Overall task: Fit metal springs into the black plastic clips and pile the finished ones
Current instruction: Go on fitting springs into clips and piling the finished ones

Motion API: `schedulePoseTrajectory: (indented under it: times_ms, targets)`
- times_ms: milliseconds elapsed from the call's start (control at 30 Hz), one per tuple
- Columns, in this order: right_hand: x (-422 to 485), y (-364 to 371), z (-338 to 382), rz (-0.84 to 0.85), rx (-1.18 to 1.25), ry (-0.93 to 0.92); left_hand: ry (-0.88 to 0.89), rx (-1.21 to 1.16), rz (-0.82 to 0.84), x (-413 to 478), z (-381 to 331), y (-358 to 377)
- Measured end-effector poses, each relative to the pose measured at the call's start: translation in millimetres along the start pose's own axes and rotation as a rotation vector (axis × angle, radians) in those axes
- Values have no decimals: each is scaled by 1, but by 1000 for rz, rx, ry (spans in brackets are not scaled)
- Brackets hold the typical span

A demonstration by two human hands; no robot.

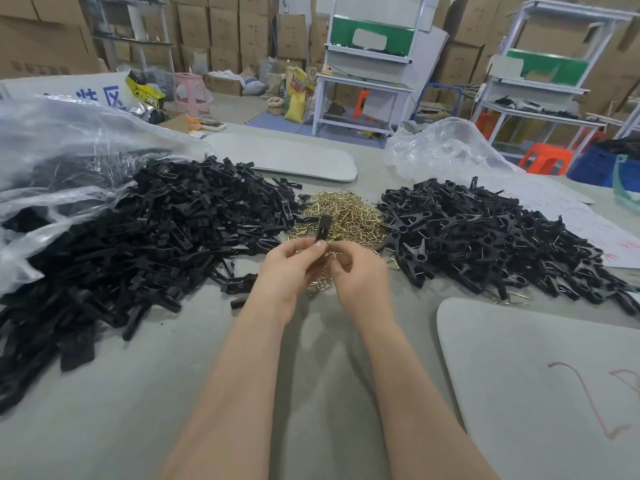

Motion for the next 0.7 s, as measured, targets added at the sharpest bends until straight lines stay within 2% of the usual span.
schedulePoseTrajectory:
  times_ms: [67,133,267,333,367,467,533,600,633,700]
  targets:
    - [0,0,0,-26,1,-29,-1,-6,-6,0,0,0]
    - [3,-1,-5,-41,50,42,26,24,-30,1,0,-2]
    - [11,-11,-24,-107,207,312,344,423,-176,4,-10,-9]
    - [12,-13,-31,-96,313,439,487,564,-185,1,-14,-5]
    - [13,-13,-31,-87,292,433,535,617,-176,-2,-15,-3]
    - [18,-25,-23,-143,88,266,643,779,-147,-6,-13,3]
    - [20,-30,-20,-180,251,316,708,875,-138,-9,-13,5]
    - [19,-28,-18,-141,495,460,779,922,-129,-11,-13,7]
    - [18,-27,-15,-114,546,496,807,932,-130,-12,-14,9]
    - [18,-28,-15,-71,476,490,851,938,-141,-14,-16,10]
Point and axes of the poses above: each hand's wrist, its own x-axis towards the middle knuckle, its own y-axis out of the palm, z = x × y, the point moved 6 cm from there along x, towards the middle knuckle, and after that the axes turned 14 degrees about -z, right-handed, at the moved point
